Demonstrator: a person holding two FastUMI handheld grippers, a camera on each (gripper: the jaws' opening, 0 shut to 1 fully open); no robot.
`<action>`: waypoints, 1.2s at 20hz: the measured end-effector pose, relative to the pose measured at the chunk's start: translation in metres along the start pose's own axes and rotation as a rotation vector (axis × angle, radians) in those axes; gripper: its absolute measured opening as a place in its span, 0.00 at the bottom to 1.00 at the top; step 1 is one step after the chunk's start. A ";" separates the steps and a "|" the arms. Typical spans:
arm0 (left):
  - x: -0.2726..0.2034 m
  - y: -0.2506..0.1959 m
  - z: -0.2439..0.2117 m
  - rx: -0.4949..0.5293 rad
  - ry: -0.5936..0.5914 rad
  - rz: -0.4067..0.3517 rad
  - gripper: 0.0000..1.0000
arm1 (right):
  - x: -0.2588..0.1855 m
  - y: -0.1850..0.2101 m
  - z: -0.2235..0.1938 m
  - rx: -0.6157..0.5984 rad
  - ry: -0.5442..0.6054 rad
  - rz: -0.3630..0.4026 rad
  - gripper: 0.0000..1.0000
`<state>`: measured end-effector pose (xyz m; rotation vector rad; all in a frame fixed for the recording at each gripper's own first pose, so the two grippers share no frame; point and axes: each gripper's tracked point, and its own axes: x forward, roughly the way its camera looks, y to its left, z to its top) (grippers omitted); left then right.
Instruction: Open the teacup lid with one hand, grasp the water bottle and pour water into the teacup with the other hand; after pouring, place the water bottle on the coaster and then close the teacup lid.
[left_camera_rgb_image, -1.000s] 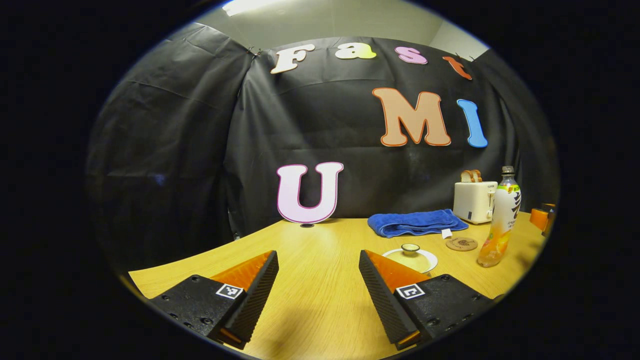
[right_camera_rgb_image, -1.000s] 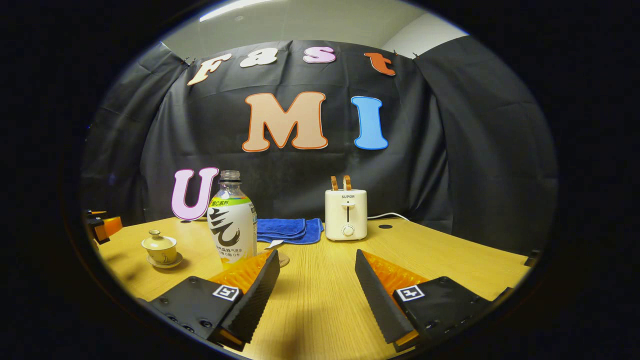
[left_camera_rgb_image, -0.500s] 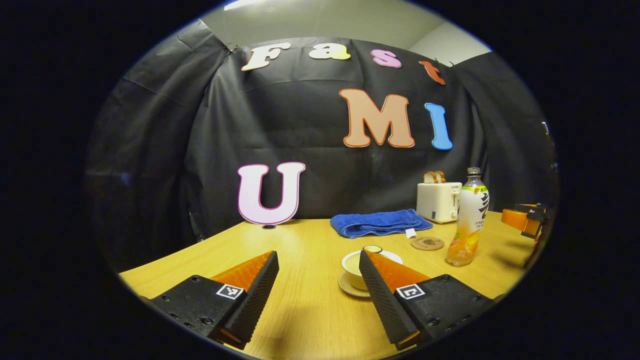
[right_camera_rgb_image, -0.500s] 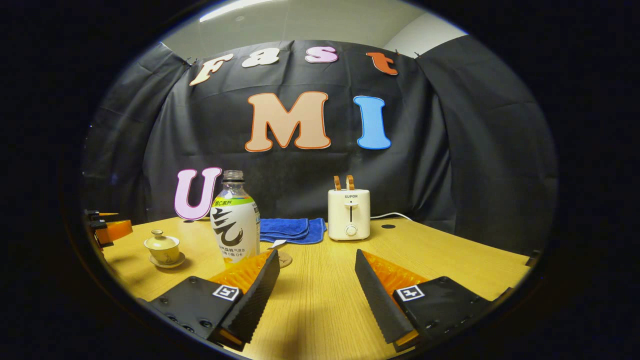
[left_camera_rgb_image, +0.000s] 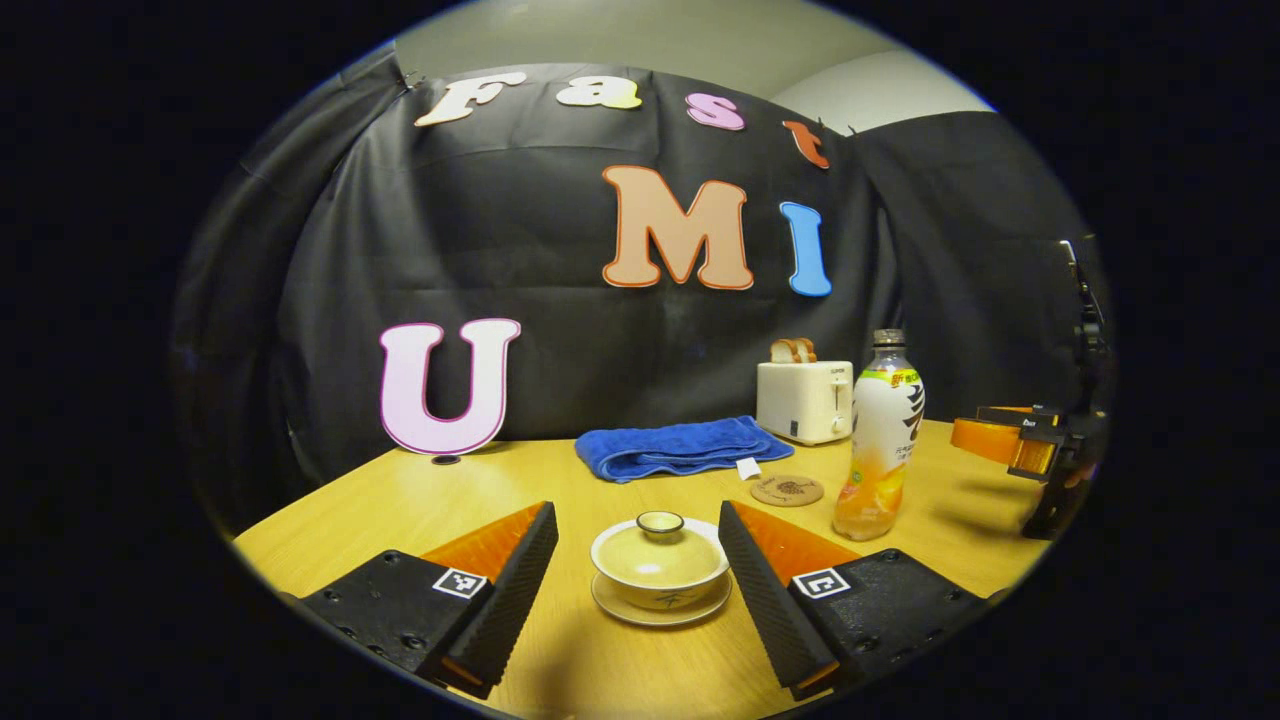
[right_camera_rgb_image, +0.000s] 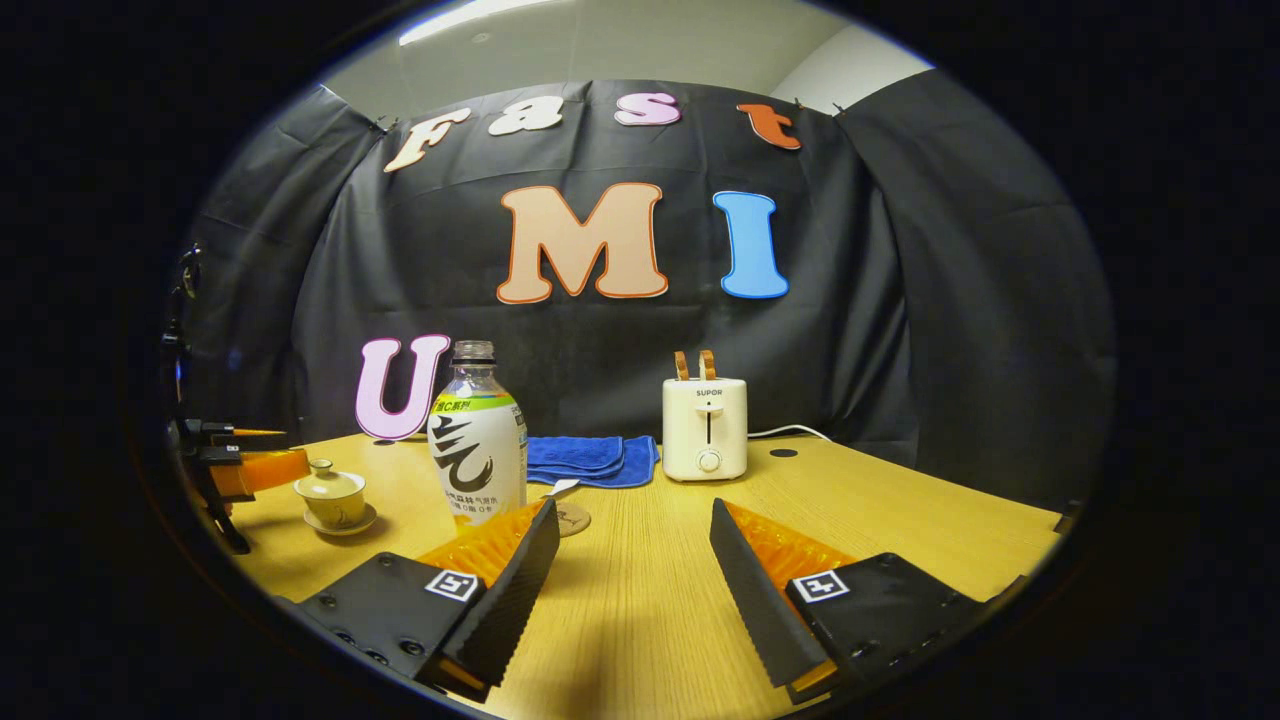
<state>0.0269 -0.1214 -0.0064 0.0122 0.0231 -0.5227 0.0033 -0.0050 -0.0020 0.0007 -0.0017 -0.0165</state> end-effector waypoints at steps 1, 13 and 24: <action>0.003 -0.003 -0.003 0.008 0.017 -0.020 0.95 | 0.000 0.000 0.000 0.000 0.000 0.003 0.94; 0.030 -0.010 -0.016 0.046 0.108 -0.056 0.53 | 0.000 0.004 0.000 0.001 0.000 0.021 0.97; 0.029 -0.002 -0.009 0.022 0.056 -0.011 0.25 | 0.000 0.007 -0.001 0.002 0.001 0.038 0.97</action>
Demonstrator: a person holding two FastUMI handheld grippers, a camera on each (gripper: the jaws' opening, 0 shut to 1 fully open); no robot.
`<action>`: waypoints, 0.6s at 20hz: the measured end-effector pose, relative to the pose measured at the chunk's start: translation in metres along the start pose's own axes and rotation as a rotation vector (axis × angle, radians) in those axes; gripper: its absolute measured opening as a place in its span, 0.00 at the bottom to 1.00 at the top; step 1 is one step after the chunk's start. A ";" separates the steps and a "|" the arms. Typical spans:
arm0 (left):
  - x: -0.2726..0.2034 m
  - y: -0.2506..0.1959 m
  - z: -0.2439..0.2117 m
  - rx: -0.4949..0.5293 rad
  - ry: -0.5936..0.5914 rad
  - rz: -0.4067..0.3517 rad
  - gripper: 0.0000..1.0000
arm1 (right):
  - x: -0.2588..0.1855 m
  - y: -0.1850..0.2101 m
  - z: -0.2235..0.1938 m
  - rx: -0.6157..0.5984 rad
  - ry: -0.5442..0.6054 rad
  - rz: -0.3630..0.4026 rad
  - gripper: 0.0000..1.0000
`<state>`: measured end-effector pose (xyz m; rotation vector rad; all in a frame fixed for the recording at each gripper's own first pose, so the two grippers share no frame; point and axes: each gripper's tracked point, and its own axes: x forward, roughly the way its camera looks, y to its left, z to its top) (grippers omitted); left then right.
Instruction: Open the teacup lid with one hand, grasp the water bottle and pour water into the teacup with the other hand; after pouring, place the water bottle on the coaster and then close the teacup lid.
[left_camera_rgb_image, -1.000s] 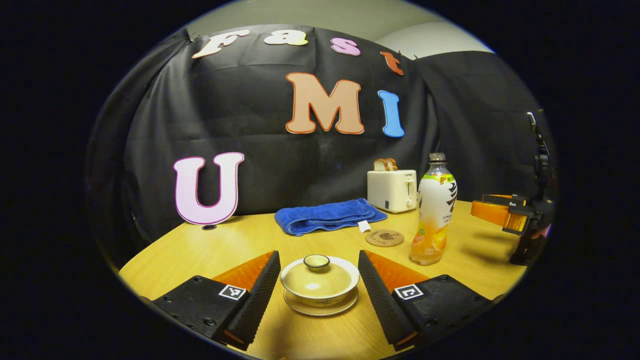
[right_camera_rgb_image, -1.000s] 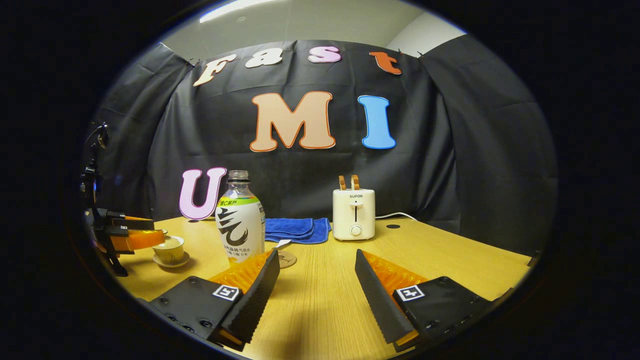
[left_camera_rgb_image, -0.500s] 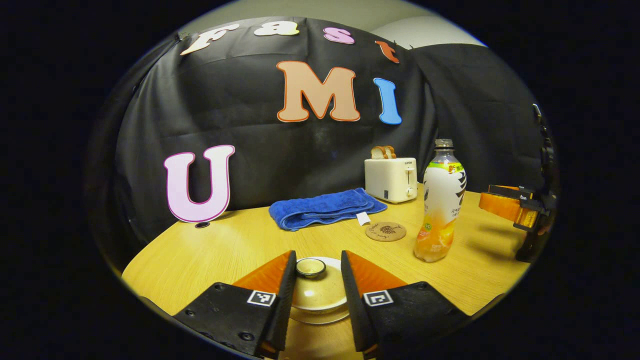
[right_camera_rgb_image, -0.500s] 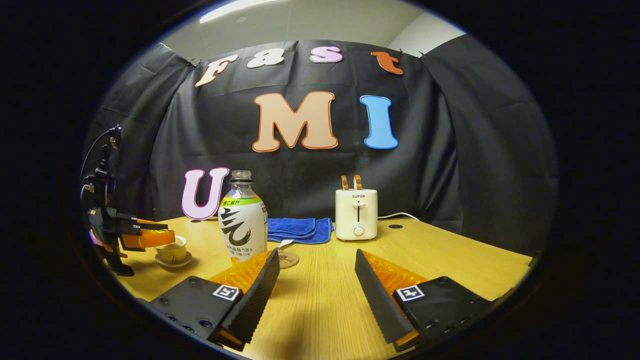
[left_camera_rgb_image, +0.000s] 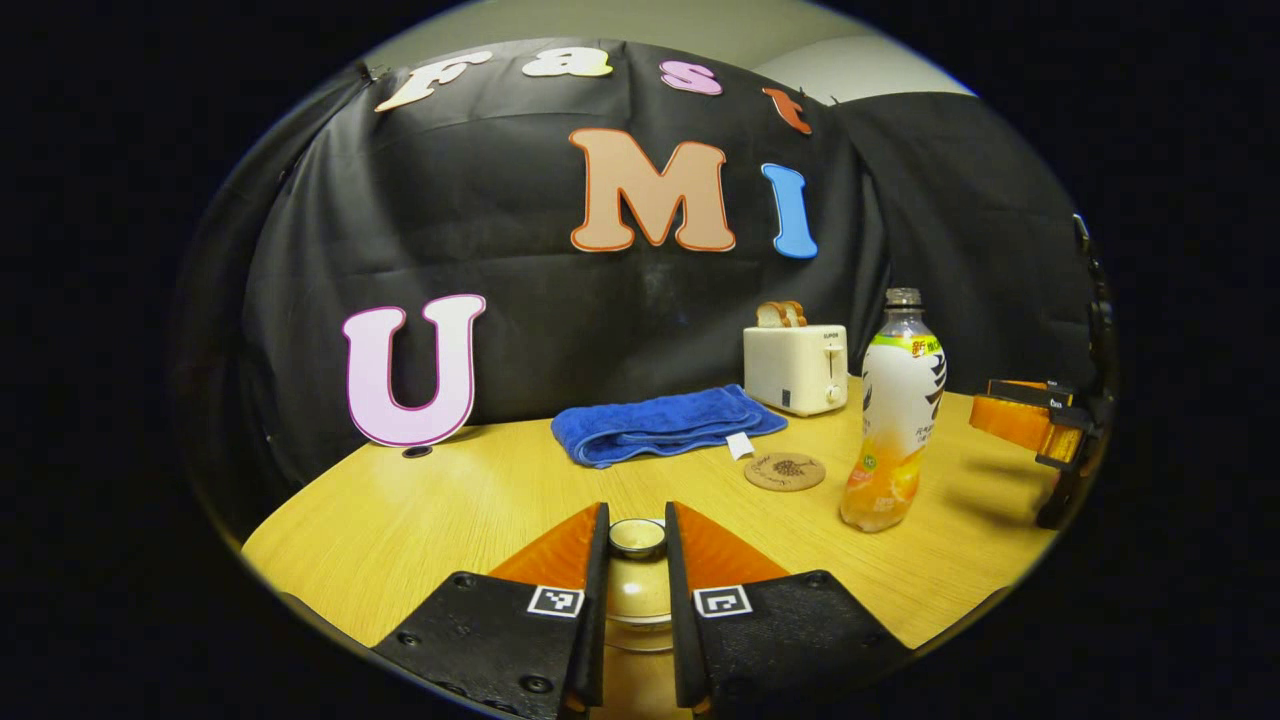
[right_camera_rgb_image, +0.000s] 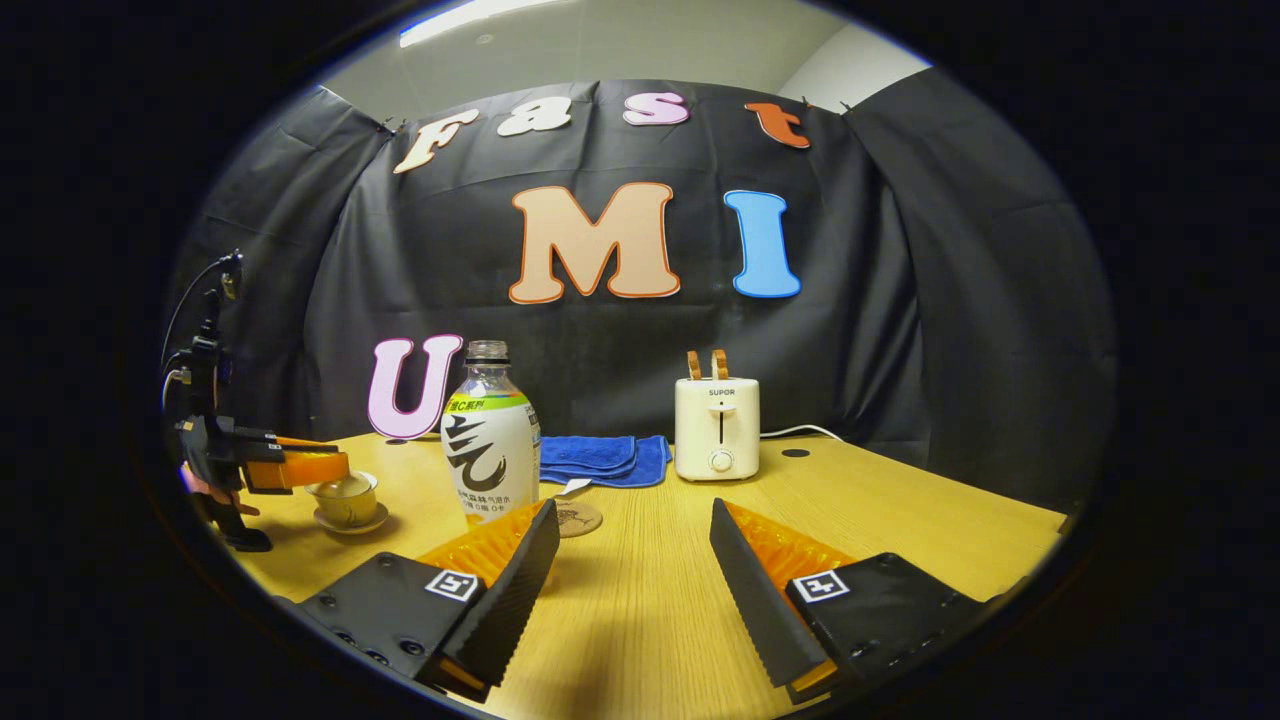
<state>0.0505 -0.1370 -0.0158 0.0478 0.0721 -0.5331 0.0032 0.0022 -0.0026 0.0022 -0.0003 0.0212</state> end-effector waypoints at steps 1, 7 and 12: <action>-0.001 0.002 0.002 -0.010 -0.015 0.007 0.25 | 0.000 0.001 0.000 0.000 0.000 0.006 0.97; -0.008 0.011 0.011 -0.046 -0.088 0.056 0.25 | -0.001 0.031 -0.001 0.005 0.009 0.164 0.94; -0.014 0.021 0.010 -0.042 -0.089 0.107 0.25 | 0.002 0.052 -0.003 0.009 0.016 0.261 0.94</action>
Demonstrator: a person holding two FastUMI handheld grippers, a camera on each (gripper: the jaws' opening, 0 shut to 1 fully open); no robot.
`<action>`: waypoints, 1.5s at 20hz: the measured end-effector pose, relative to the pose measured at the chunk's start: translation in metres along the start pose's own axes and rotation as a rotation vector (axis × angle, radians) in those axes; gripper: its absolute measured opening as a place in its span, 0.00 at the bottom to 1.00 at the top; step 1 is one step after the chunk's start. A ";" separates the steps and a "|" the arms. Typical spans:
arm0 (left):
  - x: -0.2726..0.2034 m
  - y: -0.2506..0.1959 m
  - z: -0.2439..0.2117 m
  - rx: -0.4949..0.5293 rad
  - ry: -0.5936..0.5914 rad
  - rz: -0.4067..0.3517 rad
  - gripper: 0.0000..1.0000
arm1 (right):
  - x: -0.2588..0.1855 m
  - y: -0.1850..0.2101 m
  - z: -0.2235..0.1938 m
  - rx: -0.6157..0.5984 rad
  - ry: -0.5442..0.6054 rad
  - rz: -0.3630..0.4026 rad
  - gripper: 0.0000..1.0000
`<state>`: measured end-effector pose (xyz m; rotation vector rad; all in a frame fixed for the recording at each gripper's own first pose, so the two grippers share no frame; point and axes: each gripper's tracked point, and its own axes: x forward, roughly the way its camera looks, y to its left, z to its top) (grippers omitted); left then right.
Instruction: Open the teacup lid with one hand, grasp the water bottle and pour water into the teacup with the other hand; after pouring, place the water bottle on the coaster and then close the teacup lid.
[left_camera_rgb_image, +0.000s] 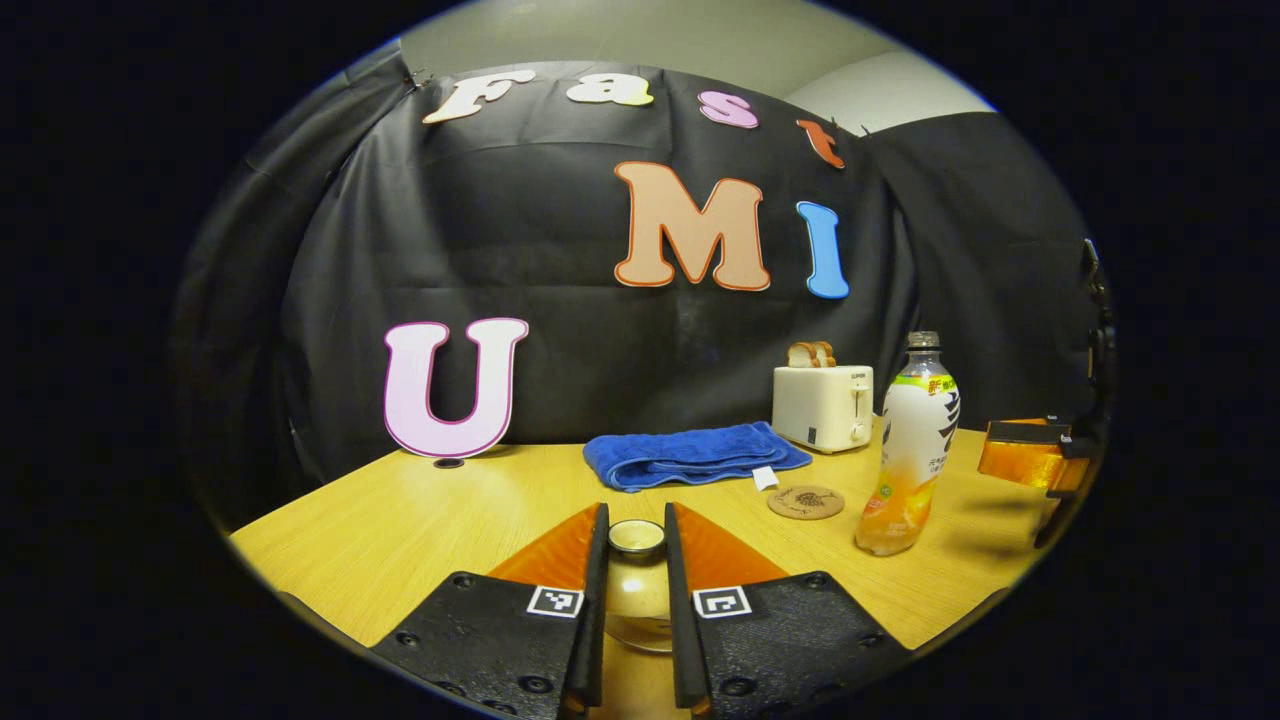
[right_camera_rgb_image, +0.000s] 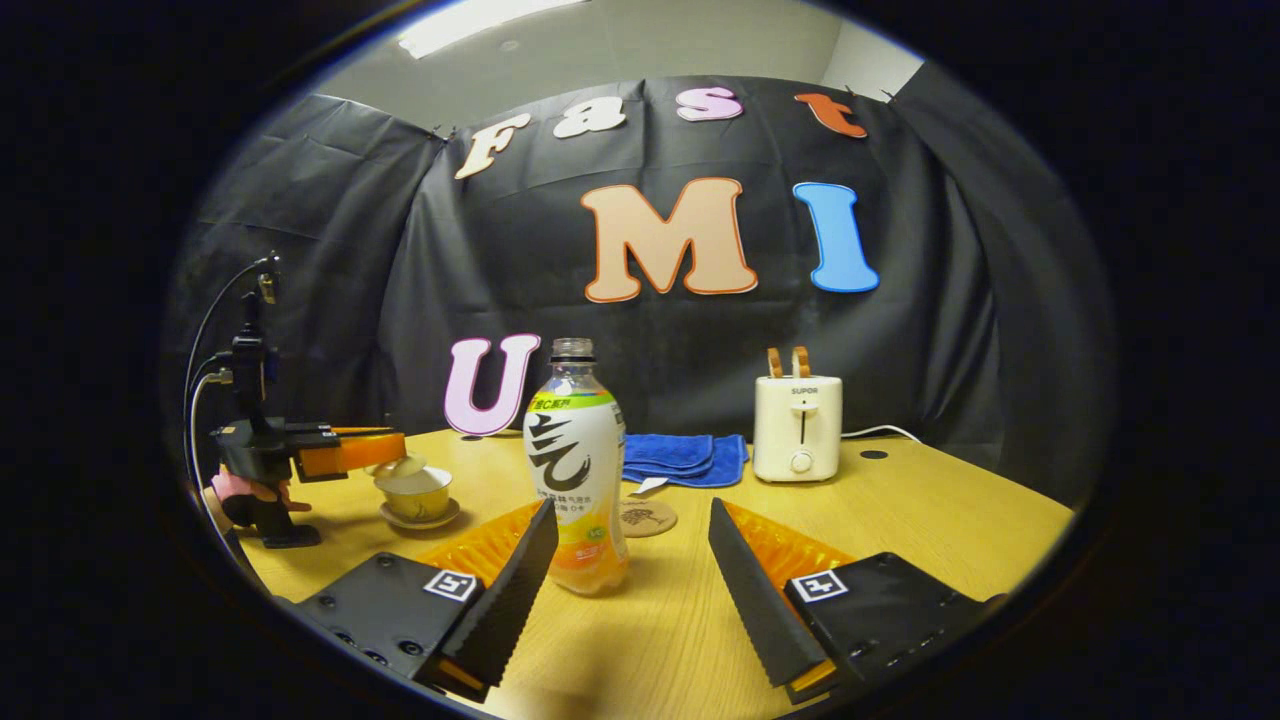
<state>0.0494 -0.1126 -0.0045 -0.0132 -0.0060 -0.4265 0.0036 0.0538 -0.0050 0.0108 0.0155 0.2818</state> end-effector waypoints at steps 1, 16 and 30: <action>-0.003 0.003 0.001 0.001 -0.003 0.012 0.25 | 0.002 0.004 0.000 0.001 0.003 0.018 0.94; -0.044 0.086 0.001 0.010 -0.003 0.254 0.25 | 0.055 0.039 -0.022 -0.011 0.132 0.093 0.94; -0.056 0.116 0.002 0.013 -0.001 0.326 0.25 | 0.079 0.045 -0.030 -0.113 0.186 0.004 0.56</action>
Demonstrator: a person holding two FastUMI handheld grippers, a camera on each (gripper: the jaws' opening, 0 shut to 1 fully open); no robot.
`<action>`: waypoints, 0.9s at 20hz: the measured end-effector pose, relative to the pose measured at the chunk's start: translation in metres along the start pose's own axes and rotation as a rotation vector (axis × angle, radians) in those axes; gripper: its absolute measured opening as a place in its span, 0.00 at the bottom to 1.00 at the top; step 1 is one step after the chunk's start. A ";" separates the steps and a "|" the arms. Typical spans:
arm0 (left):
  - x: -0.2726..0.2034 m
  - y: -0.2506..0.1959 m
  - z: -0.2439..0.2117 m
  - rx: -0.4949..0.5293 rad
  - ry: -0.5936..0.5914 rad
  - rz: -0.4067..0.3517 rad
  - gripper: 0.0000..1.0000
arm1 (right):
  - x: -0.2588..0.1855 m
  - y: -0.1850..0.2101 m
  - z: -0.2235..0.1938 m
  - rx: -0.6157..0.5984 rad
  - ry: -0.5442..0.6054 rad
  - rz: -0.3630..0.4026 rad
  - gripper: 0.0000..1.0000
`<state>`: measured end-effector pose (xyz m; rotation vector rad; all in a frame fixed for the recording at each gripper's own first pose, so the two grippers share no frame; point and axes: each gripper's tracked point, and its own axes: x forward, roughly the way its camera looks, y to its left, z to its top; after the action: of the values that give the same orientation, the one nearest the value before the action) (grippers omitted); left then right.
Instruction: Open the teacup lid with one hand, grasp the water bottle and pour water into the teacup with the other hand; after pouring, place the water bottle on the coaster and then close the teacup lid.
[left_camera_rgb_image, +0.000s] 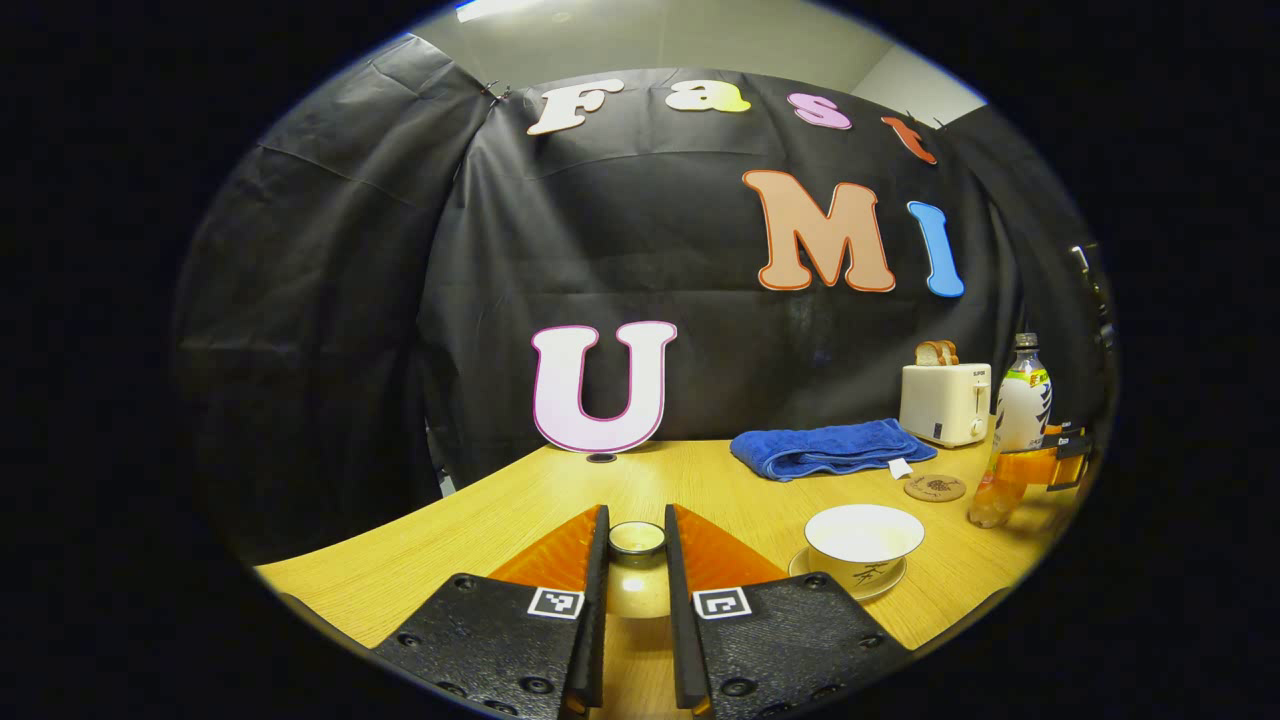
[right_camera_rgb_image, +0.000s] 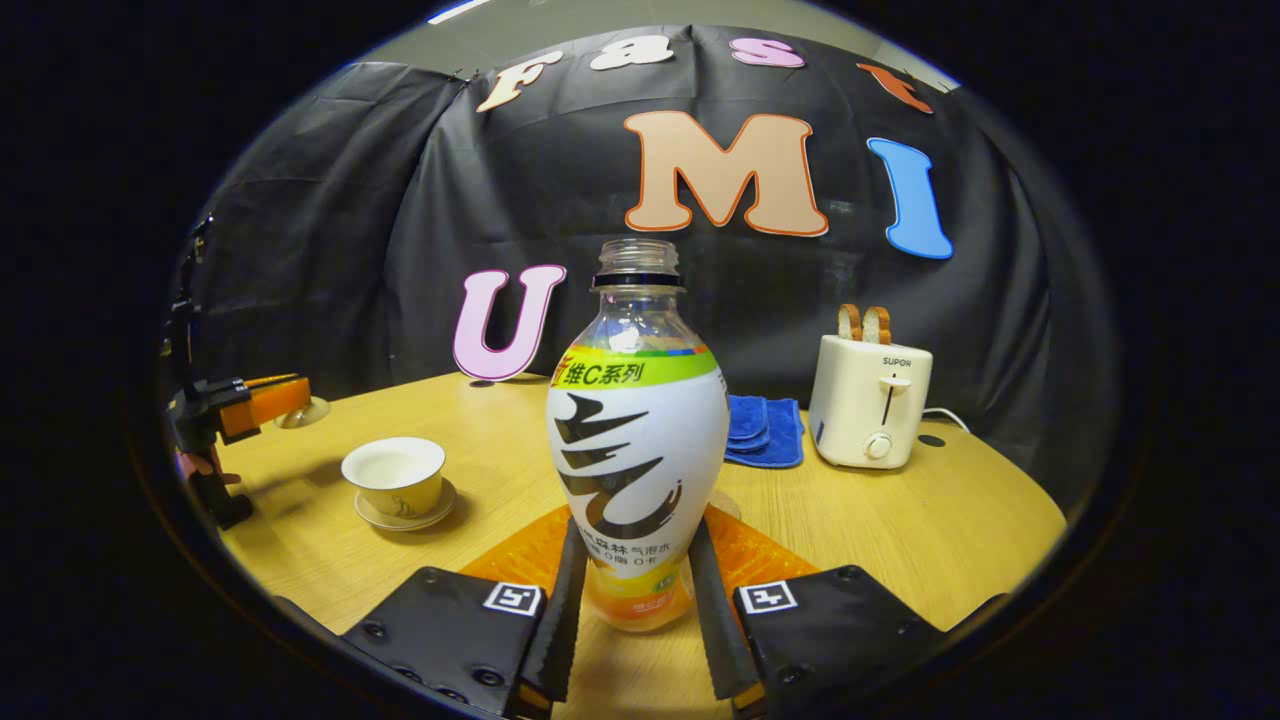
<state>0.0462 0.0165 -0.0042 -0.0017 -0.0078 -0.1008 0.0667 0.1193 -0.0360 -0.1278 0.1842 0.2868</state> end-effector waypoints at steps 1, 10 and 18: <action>0.000 0.000 -0.001 0.001 0.003 0.000 0.25 | -0.001 0.000 0.001 -0.036 -0.002 -0.010 0.57; 0.000 0.001 -0.001 0.002 0.003 0.004 0.25 | -0.002 -0.002 0.003 -0.751 -0.044 -0.189 0.57; 0.000 0.002 0.000 0.000 0.004 0.004 0.25 | -0.001 0.006 0.035 -1.132 -0.096 -0.225 0.57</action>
<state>0.0463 0.0180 -0.0046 -0.0011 -0.0036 -0.0968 0.0696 0.1306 -0.0019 -1.2458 -0.1086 0.1423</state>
